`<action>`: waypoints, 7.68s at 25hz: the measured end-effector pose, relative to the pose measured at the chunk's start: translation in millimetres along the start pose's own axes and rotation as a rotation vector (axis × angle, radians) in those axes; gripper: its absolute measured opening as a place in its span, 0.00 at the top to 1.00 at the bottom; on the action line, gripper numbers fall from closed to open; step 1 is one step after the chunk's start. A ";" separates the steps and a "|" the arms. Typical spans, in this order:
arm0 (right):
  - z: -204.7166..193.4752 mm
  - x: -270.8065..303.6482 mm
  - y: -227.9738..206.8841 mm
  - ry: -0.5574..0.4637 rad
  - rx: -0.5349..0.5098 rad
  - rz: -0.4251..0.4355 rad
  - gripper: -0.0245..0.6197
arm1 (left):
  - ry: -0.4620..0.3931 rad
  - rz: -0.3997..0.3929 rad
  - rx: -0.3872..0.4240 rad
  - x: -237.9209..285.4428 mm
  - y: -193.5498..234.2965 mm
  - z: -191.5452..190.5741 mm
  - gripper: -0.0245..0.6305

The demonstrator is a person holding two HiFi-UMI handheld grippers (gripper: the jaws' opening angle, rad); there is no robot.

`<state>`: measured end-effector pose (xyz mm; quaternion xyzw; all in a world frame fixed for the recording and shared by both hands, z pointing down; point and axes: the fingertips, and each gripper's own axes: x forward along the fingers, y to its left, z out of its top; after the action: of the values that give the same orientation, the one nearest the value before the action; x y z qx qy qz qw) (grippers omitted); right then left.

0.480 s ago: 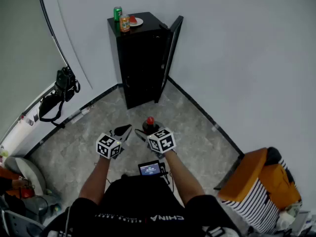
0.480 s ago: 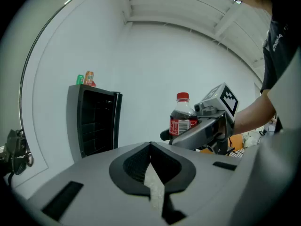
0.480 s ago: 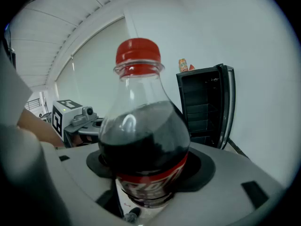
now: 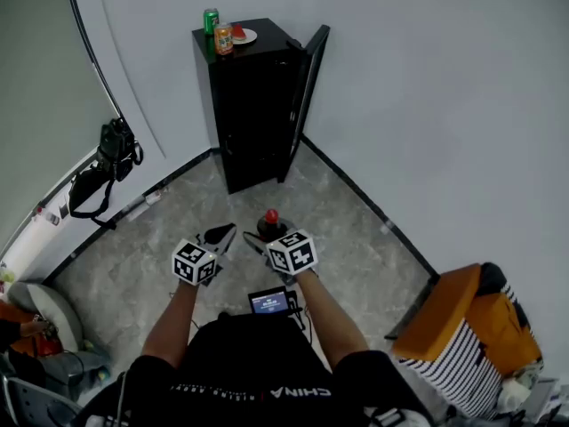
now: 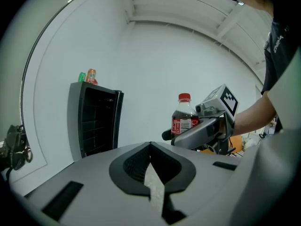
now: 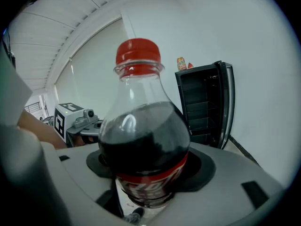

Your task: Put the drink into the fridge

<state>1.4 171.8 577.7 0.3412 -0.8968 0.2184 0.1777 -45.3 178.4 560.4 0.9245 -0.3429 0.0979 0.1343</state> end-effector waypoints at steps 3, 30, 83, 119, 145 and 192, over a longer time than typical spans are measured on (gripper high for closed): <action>-1.2 -1.1 0.4 0.006 -0.003 0.010 0.47 | -0.010 -0.006 -0.011 0.7 -1.0 0.4 0.95; -28.0 -44.5 -65.8 0.005 0.081 0.017 0.47 | 0.047 0.024 -0.025 50.7 -25.8 -10.3 0.95; 78.6 131.1 -221.9 0.019 0.252 -0.126 0.47 | 0.091 -0.026 -0.124 169.4 222.3 18.2 0.95; 204.7 259.5 -342.7 0.088 0.112 0.152 0.47 | 0.102 0.172 -0.084 287.3 350.0 108.2 0.95; 198.7 263.3 -350.6 0.116 0.129 0.107 0.47 | 0.123 0.119 -0.097 295.1 353.3 97.1 0.95; 229.0 487.4 -508.3 -0.074 -0.124 -0.076 0.47 | 0.086 0.735 -0.157 448.0 556.3 36.9 0.95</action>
<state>-30.0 -547.6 750.4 0.3713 -0.9009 0.1428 0.1735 -75.3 -510.9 748.7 0.7218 -0.6522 0.1518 0.1750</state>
